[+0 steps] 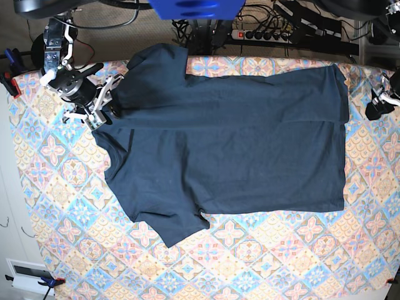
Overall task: Layout the t-shirt on the table in an organized manner, then fold the t-shirt properly
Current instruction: 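Move the left gripper along the shirt side and grasp the hem corner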
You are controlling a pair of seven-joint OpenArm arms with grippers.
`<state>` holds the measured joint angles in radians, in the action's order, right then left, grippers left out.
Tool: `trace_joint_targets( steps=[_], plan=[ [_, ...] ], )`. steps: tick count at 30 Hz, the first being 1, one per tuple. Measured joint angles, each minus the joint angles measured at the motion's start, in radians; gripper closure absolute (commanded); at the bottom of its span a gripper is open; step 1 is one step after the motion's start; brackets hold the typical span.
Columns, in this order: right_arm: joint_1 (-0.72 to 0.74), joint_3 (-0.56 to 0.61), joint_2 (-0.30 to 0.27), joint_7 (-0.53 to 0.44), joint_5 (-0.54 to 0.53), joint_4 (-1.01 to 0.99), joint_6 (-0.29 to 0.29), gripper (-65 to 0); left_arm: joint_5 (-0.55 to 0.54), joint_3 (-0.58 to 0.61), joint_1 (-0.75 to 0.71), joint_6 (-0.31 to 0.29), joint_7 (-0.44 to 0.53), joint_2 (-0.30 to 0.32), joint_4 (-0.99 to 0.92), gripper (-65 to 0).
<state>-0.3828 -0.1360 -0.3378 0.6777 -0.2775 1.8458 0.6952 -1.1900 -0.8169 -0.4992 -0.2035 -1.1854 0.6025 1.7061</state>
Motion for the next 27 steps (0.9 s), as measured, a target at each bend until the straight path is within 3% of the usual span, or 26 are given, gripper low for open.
trace_joint_targets(
  steps=[3, 7, 12, 21, 27],
  plan=[
    [0.017, 0.058, 0.002, 0.006, 0.003, 0.000, 0.009, -15.7, 0.034, -0.028, 0.122, -0.002, -0.045, -0.064, -0.092, -29.3],
    [0.080, 0.144, -0.003, 0.000, 0.002, 0.000, 0.000, -15.7, 0.232, -0.035, 0.266, 0.006, -0.039, -0.126, -0.222, -29.3],
    [0.091, 0.175, -0.001, 0.002, -0.003, 0.000, 0.004, -15.7, 0.355, -0.028, 0.409, -0.002, -0.042, -0.217, -0.261, -29.3],
    [0.154, 0.175, -0.003, -0.001, -0.005, -0.127, 0.001, -15.7, 0.579, 0.195, 0.578, -0.004, 0.045, -0.280, -0.262, -29.3],
    [0.154, 0.177, -0.003, -0.003, -0.002, -0.215, 0.000, -15.7, 0.667, 0.204, 0.602, 0.001, 0.096, -0.303, -0.306, -29.1]
  ],
)
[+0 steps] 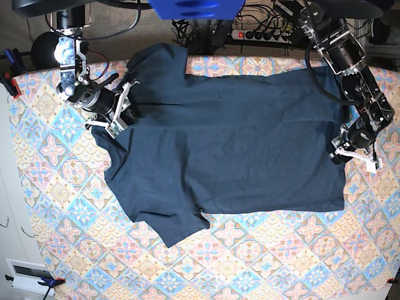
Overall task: Layout the t-shirt on the table in an organized manner, then fold the t-shirt properly
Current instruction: 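Move the left gripper along the shirt side and grasp the hem corner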
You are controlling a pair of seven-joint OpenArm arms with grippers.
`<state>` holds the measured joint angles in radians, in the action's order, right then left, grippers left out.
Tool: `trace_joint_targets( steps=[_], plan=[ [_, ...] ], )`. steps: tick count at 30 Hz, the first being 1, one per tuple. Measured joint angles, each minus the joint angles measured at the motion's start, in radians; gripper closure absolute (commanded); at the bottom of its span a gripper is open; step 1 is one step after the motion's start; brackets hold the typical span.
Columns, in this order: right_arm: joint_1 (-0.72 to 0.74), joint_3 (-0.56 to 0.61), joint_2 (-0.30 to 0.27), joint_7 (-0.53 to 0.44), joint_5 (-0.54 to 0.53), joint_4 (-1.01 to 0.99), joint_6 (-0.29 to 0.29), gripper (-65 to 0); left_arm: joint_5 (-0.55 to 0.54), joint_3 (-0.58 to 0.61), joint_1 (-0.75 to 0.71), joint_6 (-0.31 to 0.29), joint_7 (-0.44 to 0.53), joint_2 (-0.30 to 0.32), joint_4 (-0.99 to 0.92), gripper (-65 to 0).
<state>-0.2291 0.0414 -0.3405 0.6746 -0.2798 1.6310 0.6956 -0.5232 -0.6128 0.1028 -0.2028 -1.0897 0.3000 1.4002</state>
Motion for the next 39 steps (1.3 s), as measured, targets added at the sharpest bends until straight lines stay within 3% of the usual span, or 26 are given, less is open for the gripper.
trace_joint_targets(
  steps=[10, 18, 33, 35, 39],
  plan=[
    [0.010, -0.003, -0.001, -0.048, -0.038, -0.120, 0.004, -15.7, 0.000, -0.005, 0.011, 0.000, 0.067, 0.005, -0.018, -29.3],
    [0.010, -0.010, -0.001, -0.057, -0.040, -0.124, 0.008, -15.7, 0.000, -0.004, 0.047, 0.003, 0.109, 0.024, -0.180, -29.2],
    [0.010, -0.010, 0.000, -0.054, -0.040, -0.119, 0.007, -15.7, -0.003, 0.003, 0.047, 0.003, 0.157, 0.027, -0.259, -28.4],
    [0.010, -0.010, -0.001, -0.053, -0.040, -0.119, 0.008, -15.7, -0.003, 0.003, 0.047, 0.003, 0.157, 0.027, -0.259, -24.4],
    [0.010, -0.010, 0.000, -0.053, -0.040, -0.119, 0.007, -15.7, -0.003, 0.003, 0.046, 0.004, 0.148, 0.024, -0.262, 0.0]
  ],
)
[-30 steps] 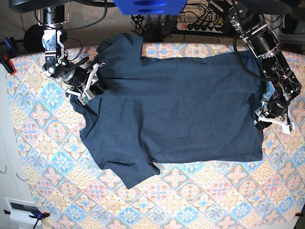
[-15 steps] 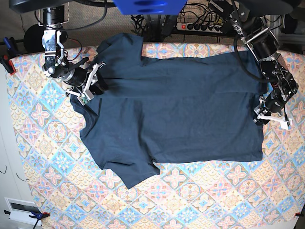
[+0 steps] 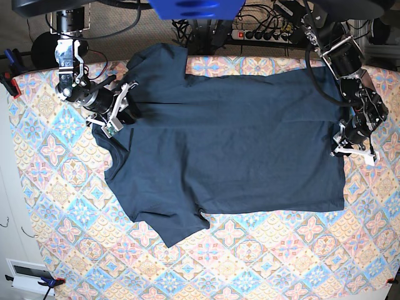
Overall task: Layout the t-shirt on the table in an organized manner, then fold the t-shirt properly
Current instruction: 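Move the left gripper along the shirt side and grasp the hem corner, then pull the hem corner with the left gripper back toward the shoulder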
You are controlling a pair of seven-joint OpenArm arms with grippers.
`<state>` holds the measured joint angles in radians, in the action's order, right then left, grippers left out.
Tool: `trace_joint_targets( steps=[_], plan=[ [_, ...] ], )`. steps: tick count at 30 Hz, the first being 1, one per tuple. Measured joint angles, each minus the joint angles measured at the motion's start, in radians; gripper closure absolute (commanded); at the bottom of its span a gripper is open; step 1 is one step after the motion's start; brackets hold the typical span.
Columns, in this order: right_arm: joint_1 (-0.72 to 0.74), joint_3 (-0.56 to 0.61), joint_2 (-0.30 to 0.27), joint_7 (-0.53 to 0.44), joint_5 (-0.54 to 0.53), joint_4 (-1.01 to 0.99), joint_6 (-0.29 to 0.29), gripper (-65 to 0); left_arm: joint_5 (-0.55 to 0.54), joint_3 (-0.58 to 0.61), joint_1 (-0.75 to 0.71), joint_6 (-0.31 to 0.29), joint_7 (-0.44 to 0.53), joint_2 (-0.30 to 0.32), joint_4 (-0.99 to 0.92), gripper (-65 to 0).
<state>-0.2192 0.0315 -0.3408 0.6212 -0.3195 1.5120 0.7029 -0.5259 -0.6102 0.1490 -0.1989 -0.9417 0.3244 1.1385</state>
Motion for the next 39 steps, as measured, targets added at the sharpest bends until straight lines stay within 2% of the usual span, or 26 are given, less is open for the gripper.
trace_joint_targets(
  steps=[7, 18, 23, 33, 34, 35, 37, 39],
  plan=[
    [0.000, 0.000, 0.000, 0.000, 0.000, 0.000, 0.000, -15.7, -0.005, -0.002, 0.044, 0.000, -0.006, -0.003, -0.002, 0.0],
    [0.000, -0.001, 0.000, 0.000, -0.003, -0.006, 0.000, -15.7, -0.005, -0.006, 0.190, 0.000, -0.011, -0.003, -0.002, 0.0],
    [0.006, -0.002, 0.005, 0.023, 0.083, 0.006, 0.018, -15.7, 0.006, -0.005, 0.232, 0.000, -0.018, -0.006, -0.002, 0.0],
    [0.008, -0.002, 0.005, 0.029, 0.086, 0.006, 0.018, -15.7, 0.009, -0.001, 0.298, 0.000, 0.034, -0.006, -0.006, 0.0],
    [0.008, -0.002, 0.005, 0.029, 0.086, 0.006, 0.018, -15.7, 0.010, 0.000, 0.306, 0.001, 0.040, -0.006, -0.007, -2.3],
    [0.008, -0.002, 0.005, 0.029, 0.086, 0.006, 0.018, -15.7, 0.007, 0.000, 0.314, 0.013, 0.050, -0.006, -0.014, -4.8],
    [0.008, -0.002, 0.005, 0.029, 0.086, 0.006, 0.019, -15.7, 0.003, 0.000, 0.328, 0.090, 0.105, -0.006, -0.040, -10.5],
    [0.008, -0.002, 0.005, 0.029, 0.086, 0.006, 0.019, -15.7, 0.005, 0.000, 0.336, 0.170, 0.119, 0.000, -0.074, -17.0]
  ],
)
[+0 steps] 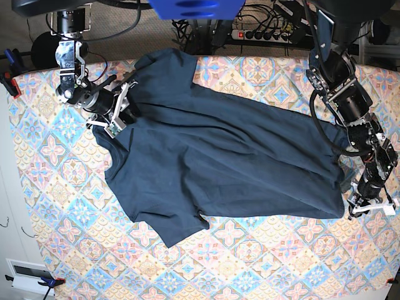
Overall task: Layout the t-shirt on the table in an organized manner, then fold the t-shirt properly
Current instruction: 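Pull the hem corner with the left gripper back toward the shoulder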
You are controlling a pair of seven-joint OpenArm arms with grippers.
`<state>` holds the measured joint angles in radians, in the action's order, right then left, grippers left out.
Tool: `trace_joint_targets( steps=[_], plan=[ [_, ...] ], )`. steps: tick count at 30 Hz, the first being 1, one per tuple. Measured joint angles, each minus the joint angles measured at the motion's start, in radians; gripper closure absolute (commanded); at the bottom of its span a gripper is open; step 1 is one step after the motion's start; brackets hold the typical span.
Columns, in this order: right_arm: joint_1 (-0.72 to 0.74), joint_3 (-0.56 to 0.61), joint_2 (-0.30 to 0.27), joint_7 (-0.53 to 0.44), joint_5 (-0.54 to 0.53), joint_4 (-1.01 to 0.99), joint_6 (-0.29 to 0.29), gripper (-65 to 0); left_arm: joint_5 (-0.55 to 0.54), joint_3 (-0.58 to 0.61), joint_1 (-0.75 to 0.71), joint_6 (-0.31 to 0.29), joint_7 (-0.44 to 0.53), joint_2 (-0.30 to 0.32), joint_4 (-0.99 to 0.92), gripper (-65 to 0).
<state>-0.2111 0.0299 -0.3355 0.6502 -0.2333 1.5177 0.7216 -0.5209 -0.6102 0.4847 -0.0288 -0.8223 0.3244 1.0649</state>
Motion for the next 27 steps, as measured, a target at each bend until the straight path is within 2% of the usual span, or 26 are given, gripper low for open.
trace_joint_targets(
  steps=[2, 4, 5, 7, 9, 12, 15, 20, 27],
  plan=[
    [-0.001, 0.000, 0.000, 0.001, 0.001, 0.003, 0.000, -15.7, 0.005, 0.000, -0.003, 0.064, -0.003, 0.003, -0.018, -22.9],
    [-0.002, 0.000, 0.000, 0.001, 0.002, 0.005, -0.001, -15.7, 0.002, 0.025, -0.014, 0.070, -0.008, 0.007, -0.019, -26.9],
    [-0.002, 0.000, 0.000, 0.001, 0.001, 0.005, -0.001, -15.7, -0.003, 0.042, -0.014, 0.070, -0.049, 0.008, -0.018, -28.0],
    [-0.003, 0.000, 0.000, 0.001, 0.001, 0.005, -0.001, -15.7, -0.011, 0.058, -0.034, 0.058, -0.163, 0.008, 0.026, -28.4],
    [-0.005, 0.000, 0.000, 0.001, 0.001, 0.006, -0.001, -15.7, -0.026, 0.063, -0.097, 0.055, -0.238, 0.009, 0.149, -28.2],
    [-0.008, 0.000, 0.000, -0.002, 0.008, 0.008, -0.004, -15.7, -0.074, 0.050, -0.237, 0.056, -0.276, 0.049, 0.329, -28.4],
    [-0.007, -0.002, 0.000, 0.001, 0.008, 0.008, -0.005, -15.7, -0.123, 0.052, -0.361, 0.061, -0.351, 0.100, 0.399, -28.9],
    [-0.006, -0.002, 0.000, 0.001, 0.008, 0.008, -0.004, -15.7, -0.243, 0.048, -0.496, 0.054, -0.360, 0.164, 0.421, -28.9],
    [-0.005, -0.002, 0.000, 0.001, 0.008, 0.008, -0.004, -15.7, -0.277, -0.145, -0.619, 0.059, -0.365, 0.116, 0.420, -30.8]
  ],
)
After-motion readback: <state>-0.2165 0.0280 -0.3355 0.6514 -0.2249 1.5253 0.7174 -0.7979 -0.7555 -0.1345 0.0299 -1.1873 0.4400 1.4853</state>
